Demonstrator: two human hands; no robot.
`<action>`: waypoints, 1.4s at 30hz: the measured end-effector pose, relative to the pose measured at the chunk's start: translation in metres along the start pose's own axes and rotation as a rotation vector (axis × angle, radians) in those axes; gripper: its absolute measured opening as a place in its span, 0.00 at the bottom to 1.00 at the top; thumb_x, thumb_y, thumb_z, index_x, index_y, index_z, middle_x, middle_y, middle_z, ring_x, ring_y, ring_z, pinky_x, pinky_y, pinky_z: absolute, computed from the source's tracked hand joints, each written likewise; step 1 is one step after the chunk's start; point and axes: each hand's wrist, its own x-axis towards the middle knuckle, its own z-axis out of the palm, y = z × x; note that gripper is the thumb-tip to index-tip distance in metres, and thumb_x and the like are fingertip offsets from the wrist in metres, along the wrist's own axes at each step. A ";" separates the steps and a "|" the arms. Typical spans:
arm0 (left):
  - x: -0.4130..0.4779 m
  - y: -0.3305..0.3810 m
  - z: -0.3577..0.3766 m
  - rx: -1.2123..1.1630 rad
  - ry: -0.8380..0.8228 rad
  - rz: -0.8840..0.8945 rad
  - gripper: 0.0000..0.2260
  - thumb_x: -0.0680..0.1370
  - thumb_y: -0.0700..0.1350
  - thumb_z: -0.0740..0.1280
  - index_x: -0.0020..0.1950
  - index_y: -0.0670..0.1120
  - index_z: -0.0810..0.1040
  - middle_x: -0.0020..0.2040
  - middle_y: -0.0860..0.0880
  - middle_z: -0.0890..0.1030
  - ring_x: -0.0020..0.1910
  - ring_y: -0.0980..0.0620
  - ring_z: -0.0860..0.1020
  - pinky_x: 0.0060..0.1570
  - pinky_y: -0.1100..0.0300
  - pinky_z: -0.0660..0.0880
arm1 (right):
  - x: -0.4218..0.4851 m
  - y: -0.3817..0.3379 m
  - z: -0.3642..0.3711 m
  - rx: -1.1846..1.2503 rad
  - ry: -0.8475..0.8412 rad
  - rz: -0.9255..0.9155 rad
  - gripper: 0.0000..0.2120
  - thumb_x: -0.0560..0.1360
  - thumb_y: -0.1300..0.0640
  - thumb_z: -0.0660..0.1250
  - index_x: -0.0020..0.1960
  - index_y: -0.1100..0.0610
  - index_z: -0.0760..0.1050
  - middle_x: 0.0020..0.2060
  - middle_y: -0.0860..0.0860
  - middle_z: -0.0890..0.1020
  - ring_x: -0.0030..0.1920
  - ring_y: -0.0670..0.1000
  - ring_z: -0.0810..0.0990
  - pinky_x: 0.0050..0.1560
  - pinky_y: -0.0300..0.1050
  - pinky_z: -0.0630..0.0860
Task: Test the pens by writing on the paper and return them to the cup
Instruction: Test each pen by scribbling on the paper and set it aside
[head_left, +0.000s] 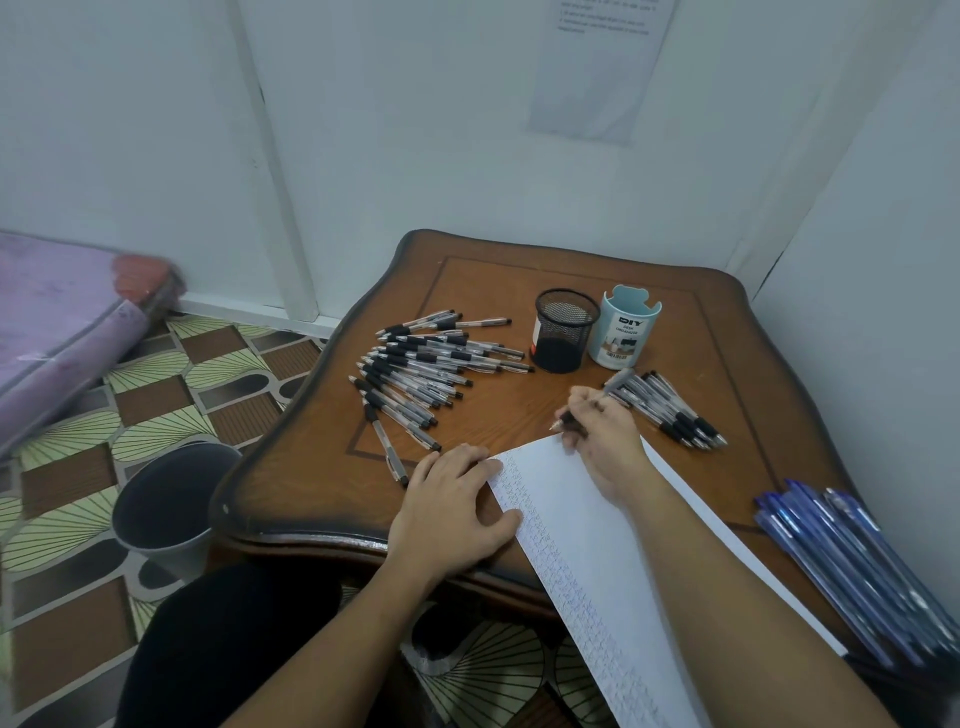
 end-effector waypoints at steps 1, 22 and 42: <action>0.000 0.000 0.000 0.000 -0.003 0.000 0.33 0.71 0.70 0.52 0.70 0.55 0.72 0.70 0.58 0.68 0.72 0.59 0.61 0.75 0.54 0.50 | 0.000 -0.002 0.000 0.014 -0.018 0.004 0.13 0.81 0.65 0.62 0.64 0.57 0.67 0.40 0.58 0.79 0.36 0.52 0.78 0.31 0.41 0.73; 0.000 0.003 -0.004 -0.004 -0.025 -0.015 0.33 0.71 0.70 0.51 0.71 0.56 0.70 0.72 0.59 0.66 0.73 0.60 0.59 0.75 0.55 0.46 | 0.001 -0.021 -0.020 -0.540 -0.019 -0.062 0.24 0.83 0.65 0.55 0.77 0.54 0.59 0.43 0.54 0.79 0.35 0.49 0.81 0.32 0.41 0.73; 0.001 0.003 -0.003 -0.044 -0.017 -0.018 0.36 0.71 0.70 0.51 0.73 0.52 0.69 0.74 0.58 0.65 0.75 0.59 0.57 0.73 0.61 0.42 | 0.020 -0.049 -0.072 -1.756 0.428 -0.311 0.16 0.81 0.55 0.61 0.68 0.53 0.74 0.58 0.56 0.76 0.57 0.55 0.73 0.54 0.47 0.72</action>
